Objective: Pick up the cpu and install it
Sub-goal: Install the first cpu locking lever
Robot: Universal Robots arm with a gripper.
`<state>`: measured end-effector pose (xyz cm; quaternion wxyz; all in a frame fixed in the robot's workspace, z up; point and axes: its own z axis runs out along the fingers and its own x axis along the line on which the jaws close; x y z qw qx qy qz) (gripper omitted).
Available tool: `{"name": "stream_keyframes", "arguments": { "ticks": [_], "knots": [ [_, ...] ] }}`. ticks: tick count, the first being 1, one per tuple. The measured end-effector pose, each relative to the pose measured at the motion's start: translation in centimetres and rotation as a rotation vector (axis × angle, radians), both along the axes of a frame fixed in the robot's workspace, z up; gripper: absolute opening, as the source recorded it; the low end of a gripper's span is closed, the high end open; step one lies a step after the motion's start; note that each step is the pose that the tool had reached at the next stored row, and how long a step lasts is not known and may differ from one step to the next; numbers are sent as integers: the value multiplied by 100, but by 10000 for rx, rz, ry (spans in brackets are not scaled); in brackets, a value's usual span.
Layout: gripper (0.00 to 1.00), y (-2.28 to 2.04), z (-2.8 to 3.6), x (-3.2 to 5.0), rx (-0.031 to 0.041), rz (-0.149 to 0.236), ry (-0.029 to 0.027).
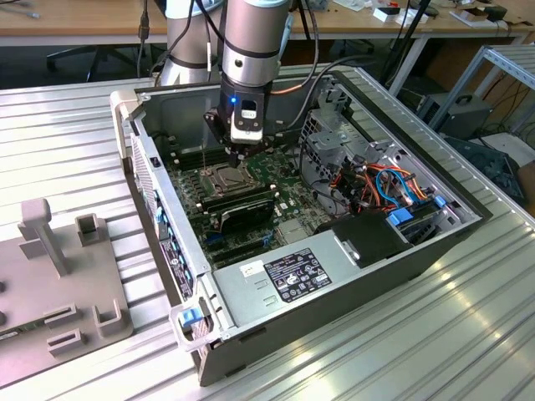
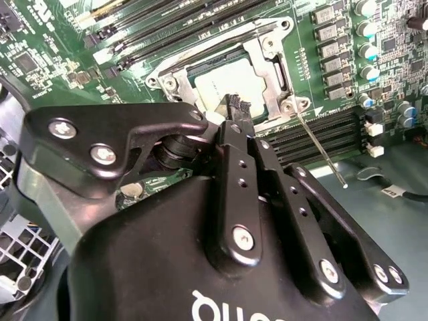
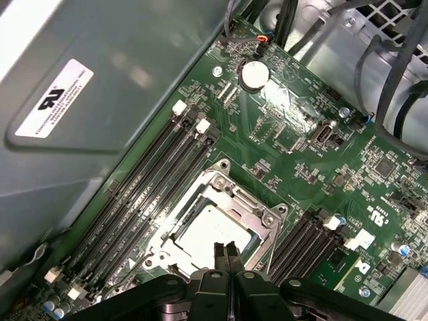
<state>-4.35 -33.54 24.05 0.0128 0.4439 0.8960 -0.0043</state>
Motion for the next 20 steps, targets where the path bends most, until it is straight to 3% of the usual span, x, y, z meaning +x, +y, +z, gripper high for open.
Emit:
{"name": "stream_keyframes", "arguments": {
  "ticks": [17,20],
  "knots": [
    [11,0,0,0,1,100,0],
    [11,0,0,0,0,352,0]
  ]
}}
